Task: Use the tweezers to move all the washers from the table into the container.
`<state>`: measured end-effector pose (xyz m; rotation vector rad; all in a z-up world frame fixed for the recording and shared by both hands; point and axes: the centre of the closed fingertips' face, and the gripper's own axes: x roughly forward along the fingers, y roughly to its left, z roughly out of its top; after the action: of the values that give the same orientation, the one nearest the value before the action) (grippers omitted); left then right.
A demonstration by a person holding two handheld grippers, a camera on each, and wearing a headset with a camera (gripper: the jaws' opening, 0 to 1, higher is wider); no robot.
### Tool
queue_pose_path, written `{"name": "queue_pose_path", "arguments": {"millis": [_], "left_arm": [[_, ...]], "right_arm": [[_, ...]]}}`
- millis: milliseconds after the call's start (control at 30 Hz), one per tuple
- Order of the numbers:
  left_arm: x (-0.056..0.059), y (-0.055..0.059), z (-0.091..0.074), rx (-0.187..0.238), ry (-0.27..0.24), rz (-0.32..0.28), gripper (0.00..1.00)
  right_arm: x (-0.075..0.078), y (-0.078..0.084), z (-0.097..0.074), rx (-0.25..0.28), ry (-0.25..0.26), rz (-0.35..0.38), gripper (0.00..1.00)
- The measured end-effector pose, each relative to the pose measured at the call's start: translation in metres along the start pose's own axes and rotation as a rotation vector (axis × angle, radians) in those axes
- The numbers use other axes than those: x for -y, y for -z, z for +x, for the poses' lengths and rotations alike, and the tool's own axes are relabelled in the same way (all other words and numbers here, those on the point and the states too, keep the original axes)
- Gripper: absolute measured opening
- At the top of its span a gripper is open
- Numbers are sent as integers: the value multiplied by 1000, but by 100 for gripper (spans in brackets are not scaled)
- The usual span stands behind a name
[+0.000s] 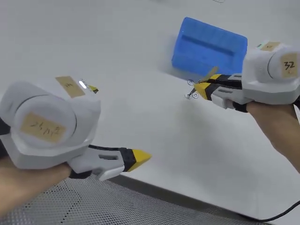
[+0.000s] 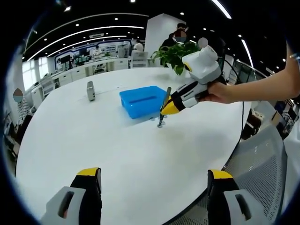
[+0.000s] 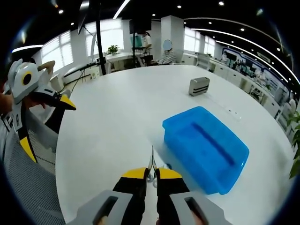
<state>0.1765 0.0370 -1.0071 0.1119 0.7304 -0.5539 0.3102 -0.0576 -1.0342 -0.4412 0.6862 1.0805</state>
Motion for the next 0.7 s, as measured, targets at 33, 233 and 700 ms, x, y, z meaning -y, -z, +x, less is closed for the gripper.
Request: {"name": "queue_pose_path", "arguments": {"millis": [33,233,700], "left_arm": [[0,0,0,0,-1,1,95],[-1,-2,-3,5,-8,4,95],[0,-2,-5,0,-17,2,94]], "right_arm": [[0,-1,0,3,2,0,3],[0,11,8,-29,11,-36,5],[2,11,8,-44,14,8,3]]}}
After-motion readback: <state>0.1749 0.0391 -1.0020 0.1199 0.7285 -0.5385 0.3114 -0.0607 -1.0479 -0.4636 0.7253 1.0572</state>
